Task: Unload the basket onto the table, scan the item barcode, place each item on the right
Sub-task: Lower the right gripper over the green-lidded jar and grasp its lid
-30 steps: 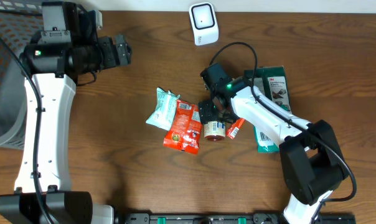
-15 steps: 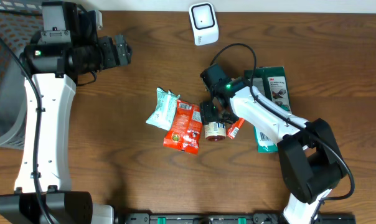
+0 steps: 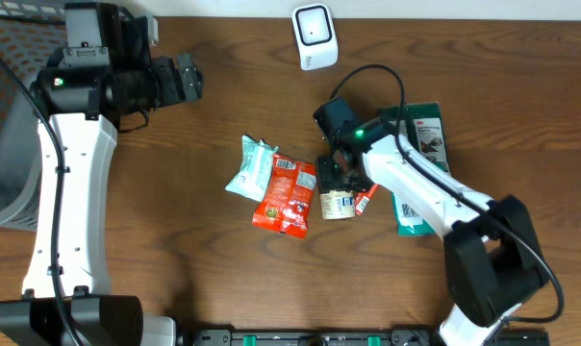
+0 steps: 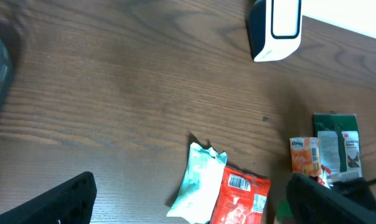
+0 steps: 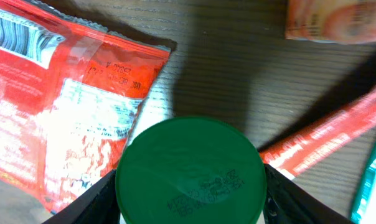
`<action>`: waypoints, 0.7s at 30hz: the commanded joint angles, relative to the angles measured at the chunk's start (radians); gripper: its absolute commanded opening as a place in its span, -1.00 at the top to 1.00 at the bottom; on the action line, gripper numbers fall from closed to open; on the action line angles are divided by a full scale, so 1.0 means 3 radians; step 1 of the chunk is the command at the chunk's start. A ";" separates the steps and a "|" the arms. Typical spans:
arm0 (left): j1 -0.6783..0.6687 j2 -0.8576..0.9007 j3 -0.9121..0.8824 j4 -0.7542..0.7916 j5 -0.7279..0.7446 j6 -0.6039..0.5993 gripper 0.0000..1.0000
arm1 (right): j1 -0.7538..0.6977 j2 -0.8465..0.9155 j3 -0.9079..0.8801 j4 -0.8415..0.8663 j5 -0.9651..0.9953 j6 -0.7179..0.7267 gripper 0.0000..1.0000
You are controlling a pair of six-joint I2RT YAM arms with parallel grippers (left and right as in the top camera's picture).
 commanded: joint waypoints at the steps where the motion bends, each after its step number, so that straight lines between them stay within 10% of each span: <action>1: 0.0001 0.0014 0.0034 -0.0013 0.0039 0.0032 -0.95 | -0.0033 -0.0148 0.0029 -0.0036 0.0093 0.0013 0.08; 21: 0.0001 0.0014 0.0034 -0.0013 0.0039 0.0032 -0.95 | 0.0164 -0.0303 0.0029 -0.0234 0.0306 0.0043 0.09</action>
